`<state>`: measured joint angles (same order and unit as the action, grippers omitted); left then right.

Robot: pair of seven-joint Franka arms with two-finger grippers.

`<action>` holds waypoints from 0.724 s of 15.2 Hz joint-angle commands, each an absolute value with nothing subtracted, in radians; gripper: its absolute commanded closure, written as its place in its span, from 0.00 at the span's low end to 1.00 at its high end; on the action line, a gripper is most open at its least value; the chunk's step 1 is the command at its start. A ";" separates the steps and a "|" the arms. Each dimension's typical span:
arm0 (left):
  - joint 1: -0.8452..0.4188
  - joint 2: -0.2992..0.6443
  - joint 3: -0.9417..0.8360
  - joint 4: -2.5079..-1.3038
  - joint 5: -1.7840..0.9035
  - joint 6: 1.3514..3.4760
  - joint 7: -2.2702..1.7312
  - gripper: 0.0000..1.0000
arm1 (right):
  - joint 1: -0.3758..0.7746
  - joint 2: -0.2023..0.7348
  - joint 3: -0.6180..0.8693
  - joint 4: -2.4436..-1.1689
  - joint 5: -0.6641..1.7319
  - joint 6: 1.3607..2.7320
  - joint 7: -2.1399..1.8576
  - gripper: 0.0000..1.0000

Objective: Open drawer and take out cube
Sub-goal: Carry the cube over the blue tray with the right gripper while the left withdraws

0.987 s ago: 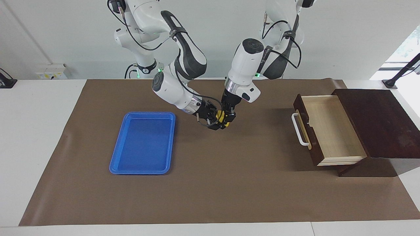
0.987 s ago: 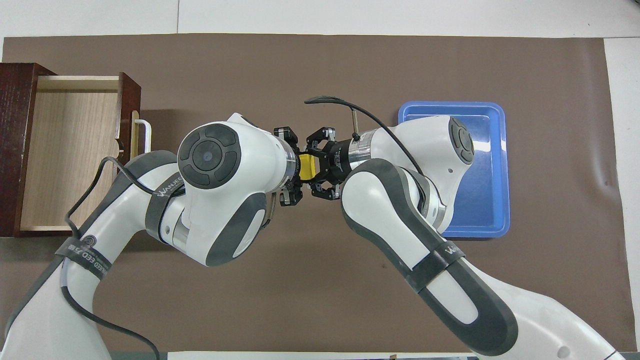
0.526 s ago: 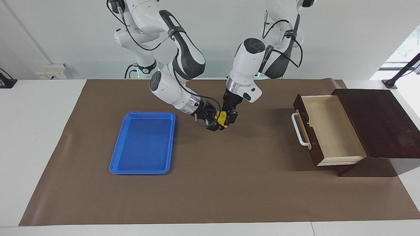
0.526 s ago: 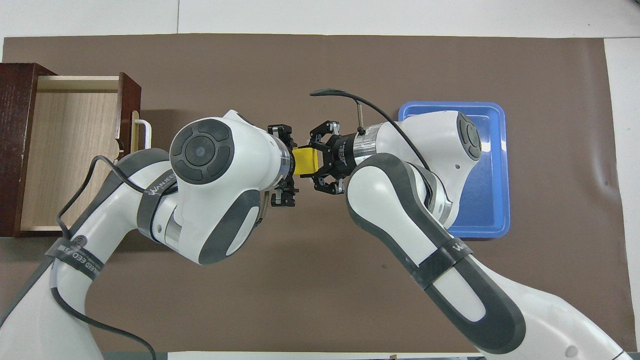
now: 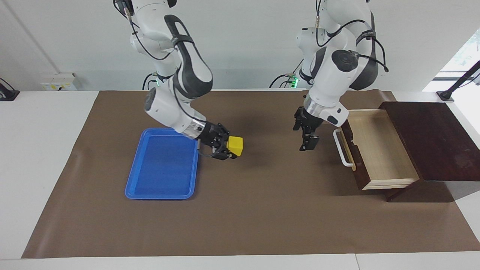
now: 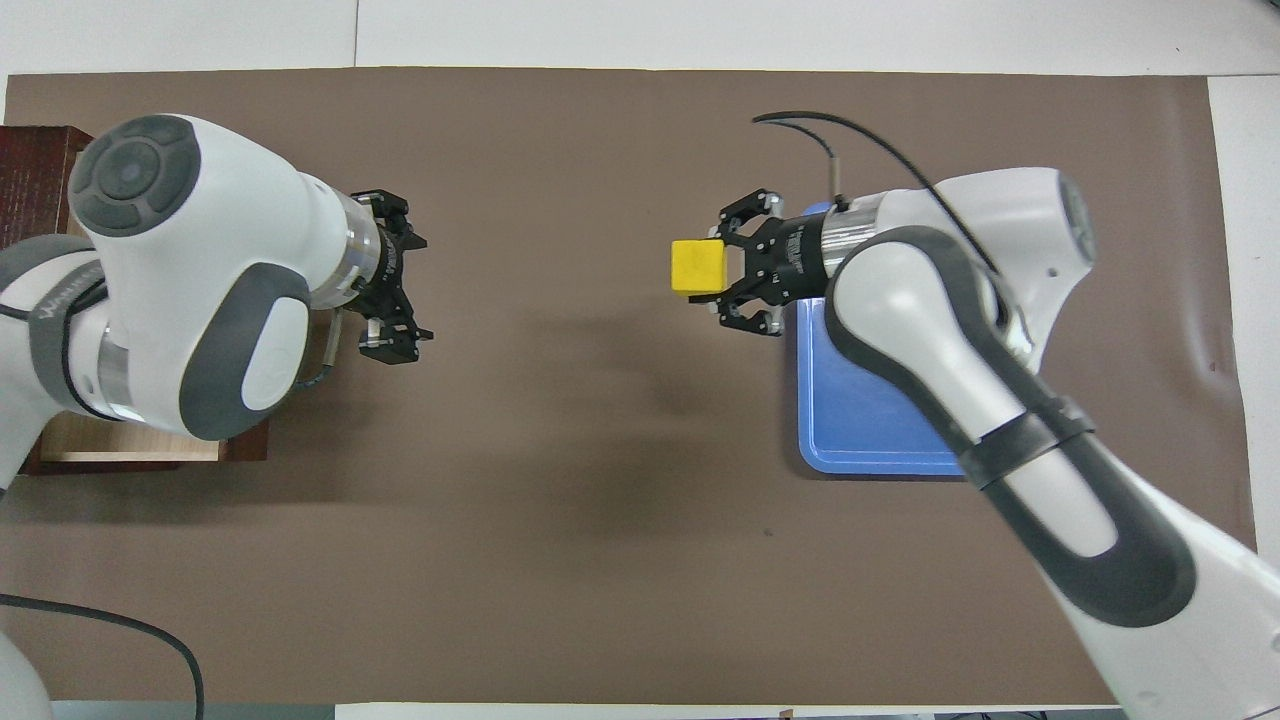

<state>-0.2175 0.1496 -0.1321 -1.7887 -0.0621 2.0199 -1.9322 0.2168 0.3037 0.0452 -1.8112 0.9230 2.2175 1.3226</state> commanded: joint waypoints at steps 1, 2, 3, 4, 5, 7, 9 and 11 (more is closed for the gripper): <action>-0.143 0.149 -0.140 -1.819 0.050 2.009 -1.924 0.00 | 0.066 0.310 0.054 -1.786 0.934 2.105 1.235 1.00; -0.127 0.144 -0.140 -1.844 0.096 2.017 -1.919 0.00 | 0.014 0.308 0.052 -1.795 0.936 2.088 1.208 1.00; -0.117 0.141 -0.140 -1.867 0.122 2.034 -1.899 0.00 | -0.035 0.301 0.052 -1.818 0.934 2.080 1.183 1.00; -0.111 0.140 -0.138 -1.877 0.129 2.042 -1.882 0.00 | -0.064 0.292 0.052 -1.851 0.934 2.077 1.145 1.00; -0.080 0.138 -0.138 -1.879 0.132 2.043 -1.881 0.00 | -0.075 0.288 0.052 -1.876 0.936 2.074 1.122 1.00; -0.034 0.140 -0.138 -1.873 0.190 2.046 -1.873 0.00 | -0.092 0.288 0.051 -1.920 0.936 2.075 1.105 1.00; 0.017 0.141 -0.138 -1.870 0.218 2.054 -1.820 0.00 | -0.118 0.293 0.051 -1.968 0.936 2.074 1.030 1.00; 0.069 0.144 -0.138 -1.870 0.228 2.072 -1.758 0.00 | -0.121 0.296 0.049 -2.028 0.936 2.092 0.941 1.00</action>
